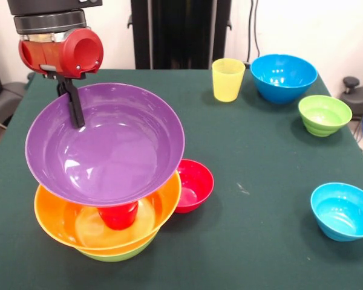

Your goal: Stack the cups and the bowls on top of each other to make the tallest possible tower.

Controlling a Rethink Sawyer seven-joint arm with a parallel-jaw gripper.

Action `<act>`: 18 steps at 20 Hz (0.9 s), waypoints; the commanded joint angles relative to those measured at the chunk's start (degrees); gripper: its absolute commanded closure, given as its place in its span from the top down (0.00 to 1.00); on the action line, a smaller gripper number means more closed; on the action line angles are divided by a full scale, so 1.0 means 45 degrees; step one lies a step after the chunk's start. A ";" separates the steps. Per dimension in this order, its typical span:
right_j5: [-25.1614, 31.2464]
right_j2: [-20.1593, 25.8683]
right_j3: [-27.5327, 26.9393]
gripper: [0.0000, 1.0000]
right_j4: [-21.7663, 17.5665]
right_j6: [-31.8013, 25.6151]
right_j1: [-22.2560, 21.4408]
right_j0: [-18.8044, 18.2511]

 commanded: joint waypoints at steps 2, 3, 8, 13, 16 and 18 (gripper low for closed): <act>0.0585 0.0122 0.0651 0.00 -0.1109 -0.1314 0.0187 0.0080; 0.0577 0.0124 0.0728 0.00 -0.1087 -0.1282 0.0136 0.0078; 0.0646 0.0109 0.1209 0.00 -0.0935 -0.1109 -0.0273 0.0031; 0.0769 0.0144 0.1587 0.00 -0.0713 -0.0903 -0.0683 0.0043; 0.0818 0.0230 0.1860 0.00 -0.0460 -0.0700 -0.1075 0.0033; 0.0587 0.0424 0.2109 0.00 -0.0275 -0.0616 -0.1232 -0.0102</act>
